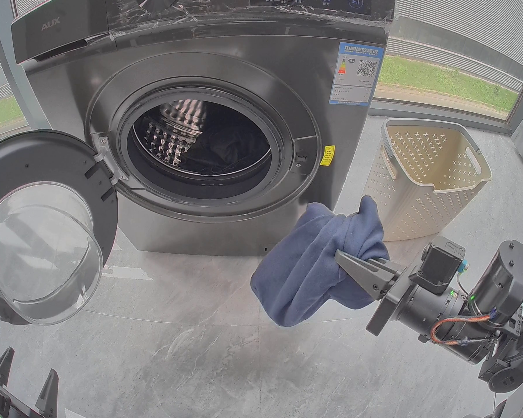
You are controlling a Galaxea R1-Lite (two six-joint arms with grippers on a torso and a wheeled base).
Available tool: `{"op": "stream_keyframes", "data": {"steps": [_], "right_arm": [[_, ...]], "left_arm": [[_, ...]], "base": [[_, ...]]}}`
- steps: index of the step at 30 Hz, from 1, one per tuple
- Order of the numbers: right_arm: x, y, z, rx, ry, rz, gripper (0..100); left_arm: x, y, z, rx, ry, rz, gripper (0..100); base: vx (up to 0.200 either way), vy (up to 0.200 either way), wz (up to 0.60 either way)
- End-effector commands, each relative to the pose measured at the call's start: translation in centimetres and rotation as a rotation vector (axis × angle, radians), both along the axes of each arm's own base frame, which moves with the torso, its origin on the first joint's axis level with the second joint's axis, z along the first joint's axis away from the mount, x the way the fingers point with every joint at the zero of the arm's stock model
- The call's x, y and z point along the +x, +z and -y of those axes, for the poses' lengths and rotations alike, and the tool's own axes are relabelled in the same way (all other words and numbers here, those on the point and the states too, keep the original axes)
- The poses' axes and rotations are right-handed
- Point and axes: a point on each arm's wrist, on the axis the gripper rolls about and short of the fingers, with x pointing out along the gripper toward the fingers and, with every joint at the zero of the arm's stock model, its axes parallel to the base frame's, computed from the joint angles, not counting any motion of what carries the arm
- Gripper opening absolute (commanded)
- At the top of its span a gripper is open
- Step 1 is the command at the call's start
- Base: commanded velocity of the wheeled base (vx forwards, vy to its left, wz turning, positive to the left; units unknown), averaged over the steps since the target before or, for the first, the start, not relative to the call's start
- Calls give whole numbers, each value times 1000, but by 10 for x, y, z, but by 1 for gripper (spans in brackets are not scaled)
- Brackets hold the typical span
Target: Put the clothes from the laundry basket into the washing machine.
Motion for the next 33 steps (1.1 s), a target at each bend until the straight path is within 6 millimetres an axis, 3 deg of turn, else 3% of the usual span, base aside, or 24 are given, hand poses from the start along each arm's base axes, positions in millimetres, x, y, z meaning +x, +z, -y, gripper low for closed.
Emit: {"op": "stream_keyframes", "data": {"steps": [1, 4, 17, 33], "right_arm": [[3, -1, 0, -2, -10, -2, 0], [4, -1, 1, 1, -16, -2, 0], [4, -1, 0, -1, -18, -4, 0], [5, -3, 0, -6, -16, -9, 0]], "left_arm": [[0, -4, 0, -1, 0, 2, 100], [0, -4, 0, -1, 0, 2, 100], [0, -4, 0, -1, 0, 2, 100], [0, -4, 0, -2, 0, 2, 100]], "base": [[0, 0, 0], [0, 0, 0], [0, 200, 0], [13, 0, 0]]}}
